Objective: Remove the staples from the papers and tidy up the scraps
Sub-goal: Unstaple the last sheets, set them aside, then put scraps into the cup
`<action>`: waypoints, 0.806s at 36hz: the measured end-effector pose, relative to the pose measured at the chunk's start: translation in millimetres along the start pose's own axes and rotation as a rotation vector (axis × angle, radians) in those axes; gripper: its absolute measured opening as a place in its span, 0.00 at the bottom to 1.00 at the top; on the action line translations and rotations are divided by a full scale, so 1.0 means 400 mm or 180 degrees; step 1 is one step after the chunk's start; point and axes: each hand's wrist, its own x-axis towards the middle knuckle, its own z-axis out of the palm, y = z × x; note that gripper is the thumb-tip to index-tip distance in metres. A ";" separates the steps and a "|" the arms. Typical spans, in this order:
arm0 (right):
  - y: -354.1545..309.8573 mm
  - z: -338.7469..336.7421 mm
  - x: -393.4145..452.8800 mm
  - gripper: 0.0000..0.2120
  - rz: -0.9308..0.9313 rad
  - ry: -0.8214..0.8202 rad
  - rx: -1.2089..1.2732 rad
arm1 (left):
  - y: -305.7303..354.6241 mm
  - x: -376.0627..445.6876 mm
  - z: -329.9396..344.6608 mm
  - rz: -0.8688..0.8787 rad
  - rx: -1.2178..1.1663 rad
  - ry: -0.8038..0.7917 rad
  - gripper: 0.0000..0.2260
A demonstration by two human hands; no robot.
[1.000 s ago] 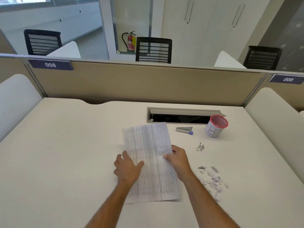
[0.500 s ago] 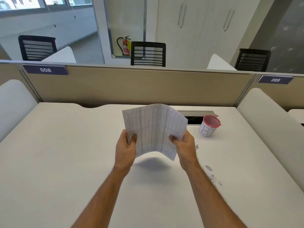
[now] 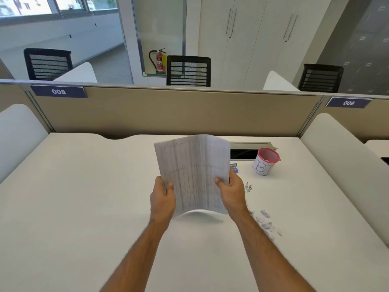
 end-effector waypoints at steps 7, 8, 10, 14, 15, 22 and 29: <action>-0.111 -0.041 0.018 0.09 -0.0673 -0.0154 -0.0896 | 0.002 0.019 0.009 -0.0761 0.0135 0.0172 0.13; -0.126 -0.039 0.022 0.09 -0.0758 -0.0192 -0.1086 | -0.003 0.021 0.011 -0.0883 0.0205 0.0123 0.16; -0.160 -0.029 0.026 0.09 -0.0880 -0.0263 -0.1499 | -0.016 0.024 0.014 -0.1046 0.0291 -0.0010 0.20; -0.239 0.001 0.014 0.11 -0.0916 -0.0497 -0.2696 | -0.026 0.021 0.020 -0.1212 0.0422 -0.0226 0.22; -0.251 0.013 0.011 0.11 -0.0900 -0.0549 -0.2945 | -0.028 0.019 0.021 -0.1237 0.0458 -0.0258 0.22; -0.222 0.087 0.017 0.07 -0.0815 -0.0822 -0.3623 | -0.039 -0.002 0.019 -0.1362 0.0584 -0.0298 0.22; -0.186 0.117 0.027 0.11 -0.0629 -0.1000 -0.3803 | -0.061 -0.013 0.001 -0.1425 0.0577 -0.0293 0.22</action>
